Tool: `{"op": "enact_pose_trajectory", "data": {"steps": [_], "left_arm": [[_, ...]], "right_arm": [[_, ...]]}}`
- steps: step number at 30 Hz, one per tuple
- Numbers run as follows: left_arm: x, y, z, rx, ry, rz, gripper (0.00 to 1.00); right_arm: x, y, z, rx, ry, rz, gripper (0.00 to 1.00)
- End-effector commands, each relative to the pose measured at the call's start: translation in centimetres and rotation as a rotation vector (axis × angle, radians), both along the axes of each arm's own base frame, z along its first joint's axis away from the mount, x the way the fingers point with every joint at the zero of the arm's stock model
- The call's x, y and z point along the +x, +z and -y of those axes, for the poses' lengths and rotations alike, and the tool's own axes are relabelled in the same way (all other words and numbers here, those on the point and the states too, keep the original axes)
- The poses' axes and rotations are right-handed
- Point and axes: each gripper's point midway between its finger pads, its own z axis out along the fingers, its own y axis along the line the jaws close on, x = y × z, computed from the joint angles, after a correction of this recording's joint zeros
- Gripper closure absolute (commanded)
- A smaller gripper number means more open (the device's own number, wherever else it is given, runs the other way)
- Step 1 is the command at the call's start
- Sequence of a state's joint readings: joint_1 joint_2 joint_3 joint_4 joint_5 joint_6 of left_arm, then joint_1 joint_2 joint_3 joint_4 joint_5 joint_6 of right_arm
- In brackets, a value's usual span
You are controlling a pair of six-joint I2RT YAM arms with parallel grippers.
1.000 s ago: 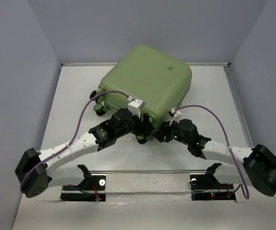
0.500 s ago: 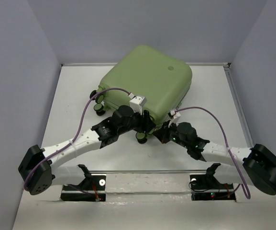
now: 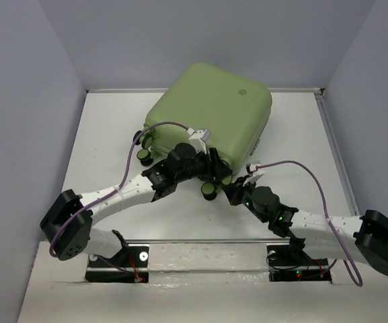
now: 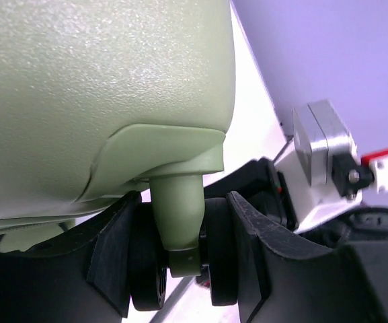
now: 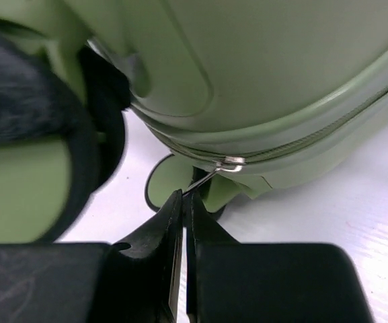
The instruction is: Pack the luggage
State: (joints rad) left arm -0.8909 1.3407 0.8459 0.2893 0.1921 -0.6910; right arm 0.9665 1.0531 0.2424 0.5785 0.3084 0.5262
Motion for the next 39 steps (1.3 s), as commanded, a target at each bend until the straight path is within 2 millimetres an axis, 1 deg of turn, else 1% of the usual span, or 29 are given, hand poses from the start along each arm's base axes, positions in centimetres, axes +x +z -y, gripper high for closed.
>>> {"op": "enact_pose_trajectory", "data": {"steps": [1,2,3,4,5,6,7,8,9,10,14,16,18,19,21,22,23,24,25,26,27,28,30,31,32,33,36,37,39], "left_arm": [[0.0,16.5,3.8,-0.499,-0.063,0.238,0.94],[0.1,16.9,4.3,-0.513,-0.061,0.231,0.94],[0.0,18.4,4.7,-0.541,-0.062,0.245,0.94],[-0.2,19.3,5.0,-0.564,-0.063,0.253,0.94],[-0.7,19.6,5.9,-0.58,-0.086,0.236,0.94],[-1.1,21.0,6.2,-0.614,-0.102,0.241,0.94],[-1.5,21.9,6.4,-0.647,-0.116,0.245,0.94],[-2.0,21.9,7.2,-0.659,-0.13,0.224,0.94],[-2.2,22.4,7.4,-0.672,-0.131,0.222,0.94],[-2.3,23.2,7.5,-0.694,-0.12,0.228,0.94],[-3.1,24.0,7.6,-0.706,-0.134,0.239,0.94],[-2.7,22.8,7.0,-0.63,-0.1,0.276,0.89],[-2.4,23.9,5.1,-0.62,-0.039,0.328,0.86],[-2.1,22.8,4.6,-0.572,-0.019,0.351,0.84],[-1.9,23.4,2.6,-0.543,0.024,0.385,0.78],[-0.9,21.6,1.8,-0.463,0.069,0.371,0.77],[-0.7,22.2,0.1,-0.435,0.109,0.416,0.75],[-0.3,21.9,-1.1,-0.403,0.141,0.427,0.69],[0.3,19.7,-2.1,-0.315,0.171,0.41,0.67],[1.2,19.0,-3.8,-0.259,0.236,0.412,0.64],[2.1,19.5,-6.7,-0.213,0.304,0.455,0.59],[2.3,18.6,-9.4,-0.139,0.366,0.451,0.56],[3.9,17.5,-13.6,-0.039,0.462,0.467,0.48],[4.1,15.7,-15.1,0.04,0.472,0.455,0.38],[3.5,15.9,-16.7,0.054,0.484,0.468,0.33],[3.9,14.6,-17.9,0.097,0.498,0.467,0.31],[2.4,14.3,-14.9,-0.014,0.312,0.468,0.39],[2.3,12.9,-12.8,-0.023,0.217,0.417,0.41],[2.5,11.9,-10.7,-0.05,0.146,0.361,0.51]], "right_arm": [[-0.9,8.6,-4.1,0.251,0.06,0.182,0.93],[-0.6,9.0,-4.6,0.258,0.049,0.2,0.93],[-0.6,9.8,-4.9,0.27,0.048,0.231,0.93],[-0.6,11.5,-5.1,0.327,0.042,0.275,0.93],[-0.6,10.8,-5.8,0.316,0.039,0.277,0.93],[-0.2,11.3,-6.0,0.324,0.027,0.304,0.93],[-0.6,12.9,-6.3,0.395,0.029,0.341,0.93],[-0.5,11.8,-7.1,0.379,0.03,0.337,0.93],[-0.3,12.1,-7.3,0.399,0.022,0.348,0.93],[-0.6,13.7,-7.8,0.46,0.024,0.378,0.93],[-1.5,12.9,-8.3,0.472,0.022,0.375,0.93],[-1.5,11.4,-7.7,0.408,0.009,0.329,0.93],[-1.3,9.0,-6.2,0.335,-0.033,0.284,0.93],[-1.3,7.8,-5.5,0.321,-0.047,0.251,0.93],[-1.7,6.0,-3.3,0.3,-0.078,0.22,0.93],[-1.8,5.0,-2.7,0.282,-0.087,0.193,0.93],[-1.9,5.2,-2.0,0.292,-0.106,0.184,0.93],[-2.0,4.5,-1.6,0.267,-0.11,0.167,0.92],[-2.1,2.7,-1.2,0.195,-0.11,0.13,0.89],[-2.2,2.5,-0.9,0.181,-0.112,0.118,0.84],[-2.4,3.4,-0.5,0.208,-0.114,0.115,0.73],[-2.7,2.1,0.1,0.164,-0.114,0.09,0.66],[-2.9,1.6,1.1,0.148,-0.128,0.069,0.51],[-3.2,1.8,1.8,0.157,-0.134,0.058,0.47],[-3.3,1.9,2.1,0.16,-0.134,0.06,0.43],[-3.4,2.7,2.5,0.174,-0.131,0.071,0.42],[-3.4,4.0,2.7,0.178,-0.127,0.102,0.42],[-3.4,4.7,2.6,0.182,-0.124,0.112,0.42],[-3.3,5.1,2.3,0.167,-0.116,0.121,0.42]]}}
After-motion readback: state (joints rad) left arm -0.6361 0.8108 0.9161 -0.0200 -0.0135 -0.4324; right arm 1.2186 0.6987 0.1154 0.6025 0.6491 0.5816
